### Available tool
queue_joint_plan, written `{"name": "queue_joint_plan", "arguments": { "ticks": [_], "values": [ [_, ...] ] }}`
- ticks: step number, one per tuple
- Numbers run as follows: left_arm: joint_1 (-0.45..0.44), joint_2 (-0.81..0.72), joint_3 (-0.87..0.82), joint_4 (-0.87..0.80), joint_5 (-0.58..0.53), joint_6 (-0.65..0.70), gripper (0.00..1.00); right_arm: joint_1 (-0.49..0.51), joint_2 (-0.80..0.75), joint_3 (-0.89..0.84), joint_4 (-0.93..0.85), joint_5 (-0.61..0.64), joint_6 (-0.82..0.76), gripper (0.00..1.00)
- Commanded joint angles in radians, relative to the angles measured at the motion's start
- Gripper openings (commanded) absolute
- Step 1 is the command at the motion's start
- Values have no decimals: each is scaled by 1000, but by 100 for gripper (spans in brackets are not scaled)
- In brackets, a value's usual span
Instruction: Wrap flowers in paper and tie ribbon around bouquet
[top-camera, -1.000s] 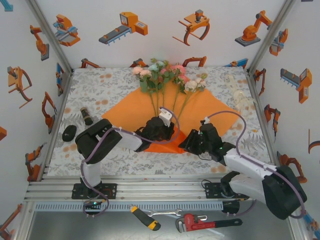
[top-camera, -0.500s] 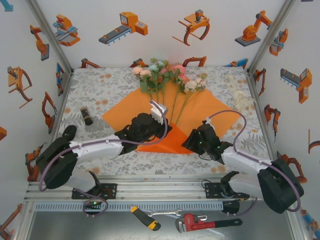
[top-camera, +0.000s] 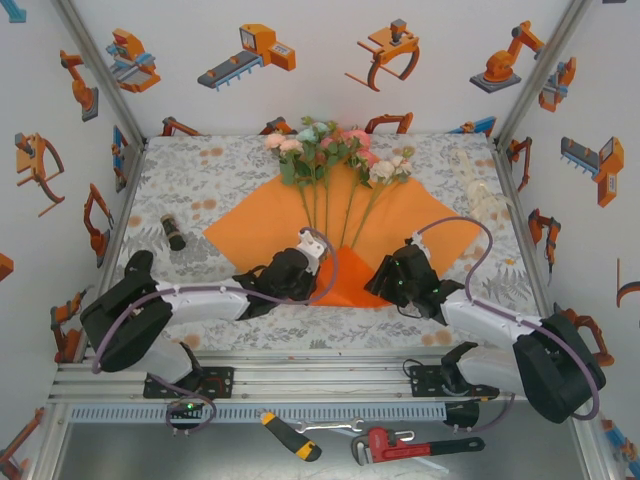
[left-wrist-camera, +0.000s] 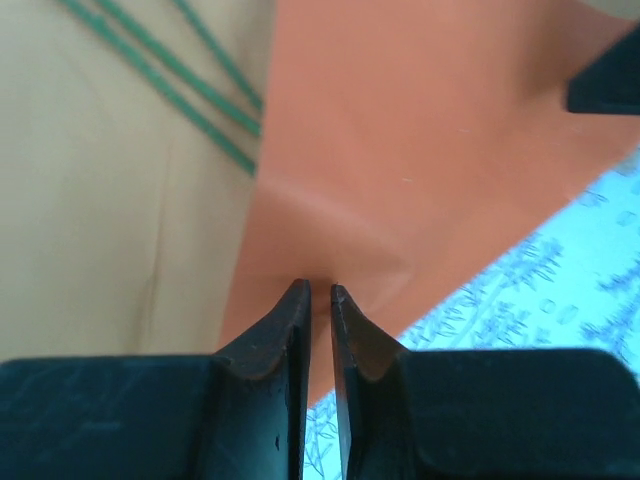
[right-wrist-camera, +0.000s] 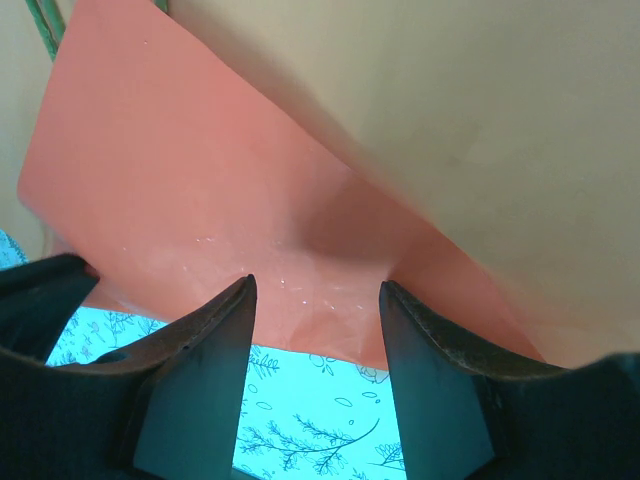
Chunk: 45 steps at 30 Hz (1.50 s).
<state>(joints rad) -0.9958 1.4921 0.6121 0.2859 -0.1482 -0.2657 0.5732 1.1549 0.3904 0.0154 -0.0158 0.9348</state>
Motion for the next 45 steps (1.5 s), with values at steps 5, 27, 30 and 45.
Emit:
{"name": "queue_joint_plan", "arguments": {
  "ticks": [5, 27, 30, 45],
  "values": [
    [49, -52, -144, 8, -45, -176, 14, -7, -55, -1, -121, 101, 28, 53],
    [-90, -349, -62, -113, -94, -185, 24, 166, 371, 297, 248, -147, -112, 53],
    [-96, -282, -60, -37, -73, -239, 25, 166, 418, 315, 259, -153, -114, 53],
    [317, -307, 28, -493, -142, -580, 35, 162, 276, 307, 134, -124, -256, 55]
  ]
}}
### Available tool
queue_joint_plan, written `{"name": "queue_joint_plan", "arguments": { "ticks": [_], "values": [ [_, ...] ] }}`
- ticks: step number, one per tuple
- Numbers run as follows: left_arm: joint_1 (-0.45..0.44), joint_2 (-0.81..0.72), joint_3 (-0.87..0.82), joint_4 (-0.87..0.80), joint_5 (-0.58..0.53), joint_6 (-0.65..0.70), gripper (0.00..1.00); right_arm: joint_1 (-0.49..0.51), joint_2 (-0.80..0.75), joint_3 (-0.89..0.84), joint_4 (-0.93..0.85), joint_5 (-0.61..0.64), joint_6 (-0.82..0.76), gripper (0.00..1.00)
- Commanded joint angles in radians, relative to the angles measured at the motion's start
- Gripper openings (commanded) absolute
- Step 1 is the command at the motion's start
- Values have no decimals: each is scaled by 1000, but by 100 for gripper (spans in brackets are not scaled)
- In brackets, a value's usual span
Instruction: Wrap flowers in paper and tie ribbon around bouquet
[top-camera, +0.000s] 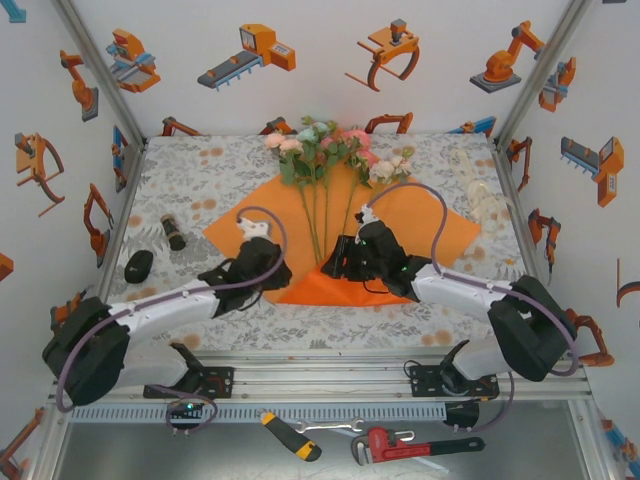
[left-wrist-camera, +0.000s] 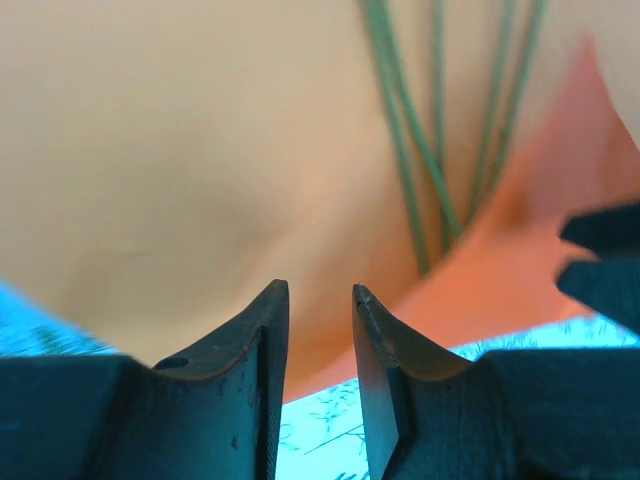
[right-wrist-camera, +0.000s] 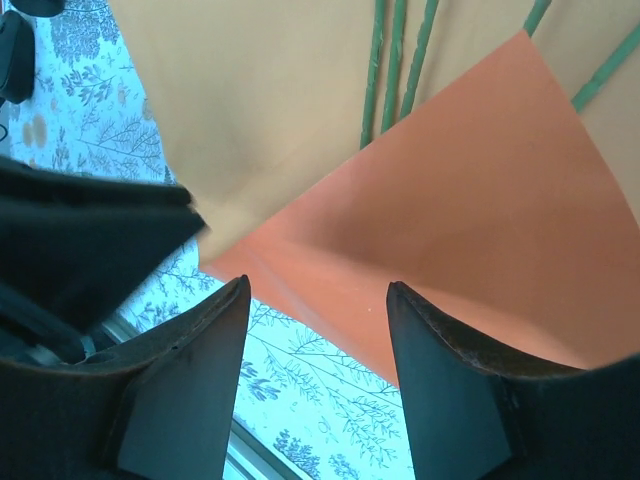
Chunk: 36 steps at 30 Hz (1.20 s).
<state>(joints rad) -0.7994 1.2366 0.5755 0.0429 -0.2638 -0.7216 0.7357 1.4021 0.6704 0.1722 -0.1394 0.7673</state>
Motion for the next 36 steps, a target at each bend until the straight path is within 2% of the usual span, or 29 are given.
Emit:
{"name": "queue_joint_plan", "arguments": {
  "ticks": [1, 4, 6, 9, 10, 13, 18, 20, 25, 28, 32, 36],
  "values": [
    [186, -58, 77, -315, -25, -147, 35, -1, 46, 45, -35, 3, -113, 55],
    [376, -62, 70, -390, 37, -195, 40, -1, 95, 95, -62, 26, -179, 55],
    [474, -53, 50, -381, 86, -212, 44, -1, 120, 118, -69, 43, -211, 55],
    [562, -27, 25, -329, 127, -212, 48, -1, 144, 139, -78, 69, -238, 55],
    [574, -12, 26, -319, 132, -207, 52, -1, 148, 144, -80, 71, -241, 55],
    [590, 58, 40, -257, 162, -156, 60, -1, 159, 146, -79, 66, -242, 55],
    [595, 182, 47, -109, 210, -142, 62, -1, 162, 131, -74, 66, -229, 55],
    [594, 223, 45, -50, 238, -152, 59, -1, 161, 126, -71, 67, -225, 55],
    [581, 304, 22, 184, 416, -219, 49, -1, 166, 127, -77, 78, -220, 55],
    [569, 307, 23, 278, 479, -262, 47, -2, 166, 133, -90, 86, -219, 55],
    [540, 217, 41, 267, 447, -273, 46, -1, 155, 134, -100, 96, -218, 55],
    [448, 88, 84, 127, 294, -204, 51, -1, 147, 133, -97, 98, -212, 55]
  ]
}}
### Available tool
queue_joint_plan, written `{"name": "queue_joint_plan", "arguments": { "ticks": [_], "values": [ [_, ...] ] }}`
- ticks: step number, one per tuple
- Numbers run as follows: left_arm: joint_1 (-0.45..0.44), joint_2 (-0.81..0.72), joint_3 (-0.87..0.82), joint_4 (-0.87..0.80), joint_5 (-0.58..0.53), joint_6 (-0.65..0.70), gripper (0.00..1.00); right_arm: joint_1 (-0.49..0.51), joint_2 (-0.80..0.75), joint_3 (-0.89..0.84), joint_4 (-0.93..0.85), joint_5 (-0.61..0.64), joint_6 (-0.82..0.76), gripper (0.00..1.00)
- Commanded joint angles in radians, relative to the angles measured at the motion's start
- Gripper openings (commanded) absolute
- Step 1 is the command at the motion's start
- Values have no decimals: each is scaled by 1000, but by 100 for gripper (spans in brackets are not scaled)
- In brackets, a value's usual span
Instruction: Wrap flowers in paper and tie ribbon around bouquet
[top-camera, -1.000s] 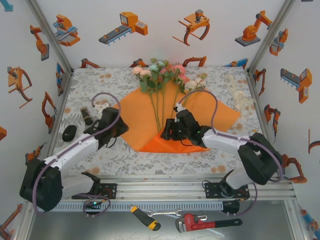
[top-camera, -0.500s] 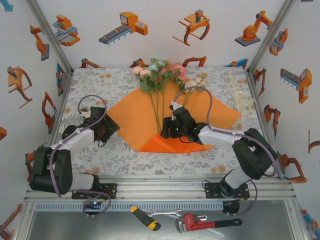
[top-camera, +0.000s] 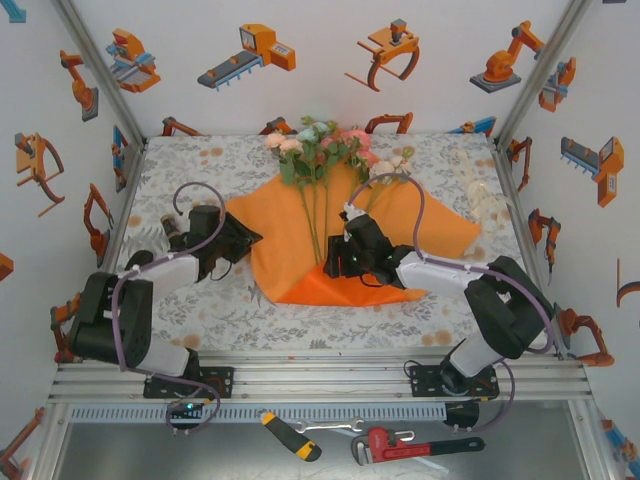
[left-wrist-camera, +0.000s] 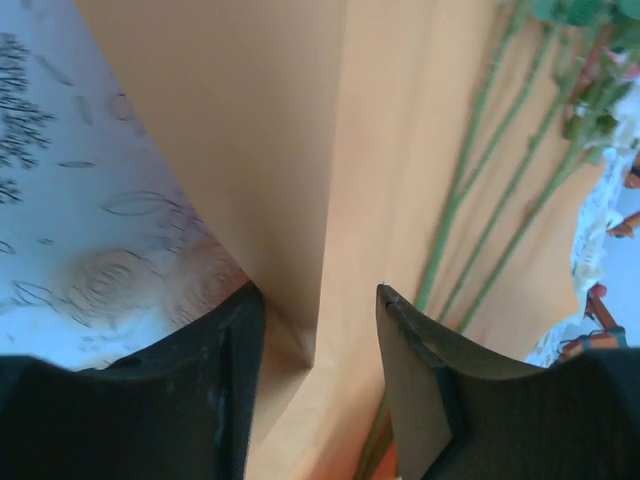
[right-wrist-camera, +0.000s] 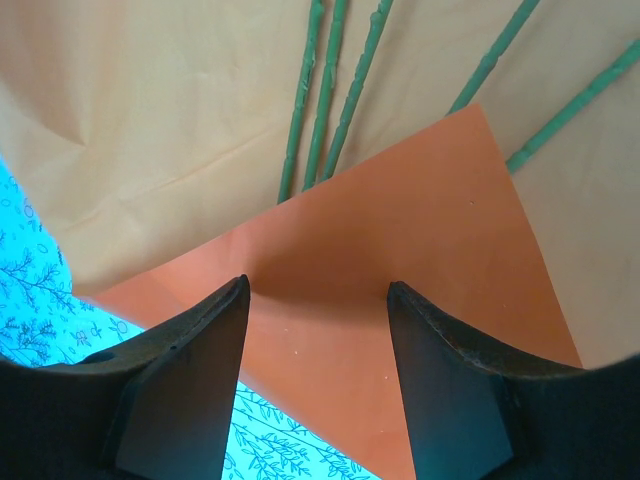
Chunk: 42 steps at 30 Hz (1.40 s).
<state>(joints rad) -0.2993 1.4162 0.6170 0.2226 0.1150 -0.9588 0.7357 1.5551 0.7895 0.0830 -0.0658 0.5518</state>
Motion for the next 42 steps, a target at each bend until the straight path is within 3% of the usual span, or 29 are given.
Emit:
{"name": "queue_joint_plan", "arguments": {
  "ticks": [1, 4, 7, 10, 12, 16, 18, 25, 36, 42],
  "values": [
    [-78, -110, 37, -63, -121, 35, 54, -1, -6, 12, -4, 27, 4, 55],
    [-120, -106, 25, -95, -200, 47, 55, -1, -6, 8, 3, 28, 10, 55],
    [-126, -39, 26, -112, -199, 61, 55, -1, -6, 5, 14, 13, 24, 55],
    [-134, -22, 48, -208, -236, 91, 50, -1, -10, 8, 8, -1, 36, 55],
    [-142, -40, 50, -252, -266, 101, 39, -1, -19, 8, 5, -4, 43, 55],
    [-143, -78, 86, -346, -241, 88, 8, -1, -30, 17, -19, 9, 43, 55],
    [-149, -97, 126, -414, -222, 77, 0, -1, -41, 19, -29, 11, 35, 55],
    [-192, -63, 304, -530, -168, 88, 0, 0, -55, -15, 31, 6, -8, 55],
    [-235, 72, 457, -514, -154, 83, 0, 59, -69, -36, 88, -98, -22, 49],
    [-253, 112, 481, -495, -151, 74, 0, 64, -148, -84, 91, -160, 6, 53]
  ]
}}
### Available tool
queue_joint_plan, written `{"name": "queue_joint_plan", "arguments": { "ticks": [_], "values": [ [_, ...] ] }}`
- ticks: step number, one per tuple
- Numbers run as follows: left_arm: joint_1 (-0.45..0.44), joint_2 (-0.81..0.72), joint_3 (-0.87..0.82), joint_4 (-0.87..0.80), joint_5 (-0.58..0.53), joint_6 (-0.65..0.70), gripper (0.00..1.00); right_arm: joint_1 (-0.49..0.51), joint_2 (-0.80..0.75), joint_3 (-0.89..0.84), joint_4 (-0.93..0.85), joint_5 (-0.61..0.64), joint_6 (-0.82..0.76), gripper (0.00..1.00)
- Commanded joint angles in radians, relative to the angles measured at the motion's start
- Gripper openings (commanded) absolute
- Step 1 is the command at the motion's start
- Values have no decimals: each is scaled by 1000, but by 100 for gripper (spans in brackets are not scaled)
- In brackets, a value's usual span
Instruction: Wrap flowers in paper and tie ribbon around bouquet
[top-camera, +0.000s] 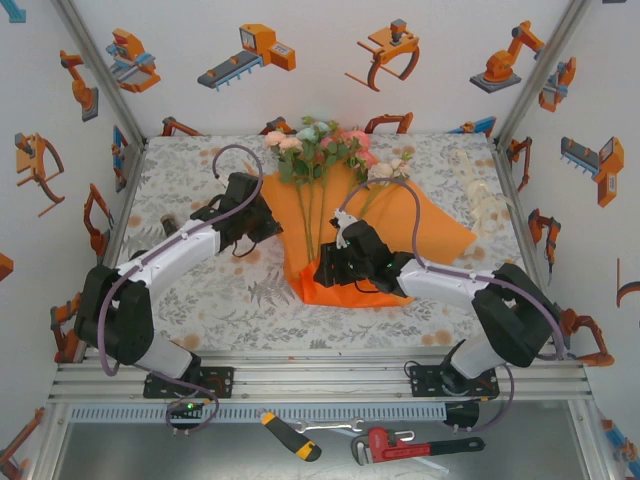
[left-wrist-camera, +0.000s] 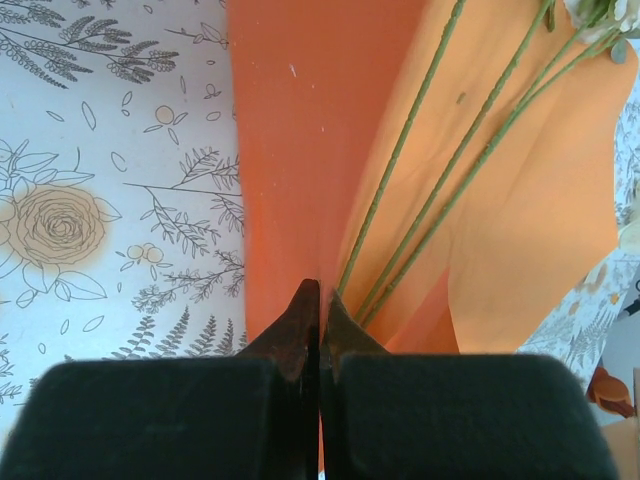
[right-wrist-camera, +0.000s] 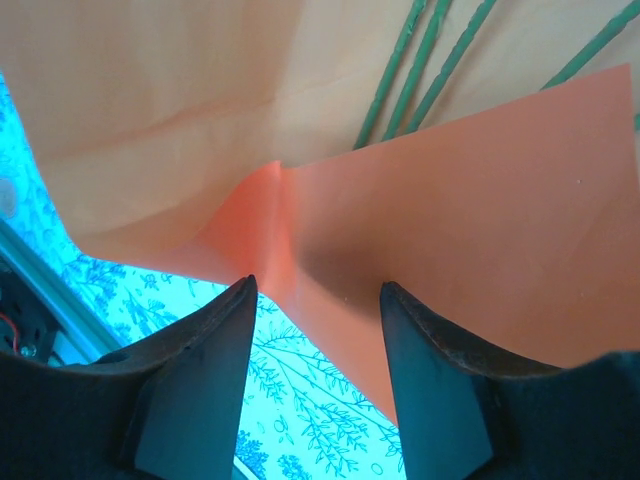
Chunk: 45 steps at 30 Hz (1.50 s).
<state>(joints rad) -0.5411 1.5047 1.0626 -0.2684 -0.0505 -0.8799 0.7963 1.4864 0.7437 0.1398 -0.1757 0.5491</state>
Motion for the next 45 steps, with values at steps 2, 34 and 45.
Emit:
{"name": "queue_joint_plan", "arguments": {
  "ticks": [2, 34, 45],
  "values": [
    [-18, 36, 42, -3, 21, -6, 0, 3, -131, -73, 38, -79, 20, 56],
    [-108, 60, 124, 179, 38, -35, 41, 87, 58, 16, 142, 136, 104, 0],
    [-93, -178, -70, 212, -245, 261, 60, 31, 27, -62, 107, 134, 144, 5]
  ]
}}
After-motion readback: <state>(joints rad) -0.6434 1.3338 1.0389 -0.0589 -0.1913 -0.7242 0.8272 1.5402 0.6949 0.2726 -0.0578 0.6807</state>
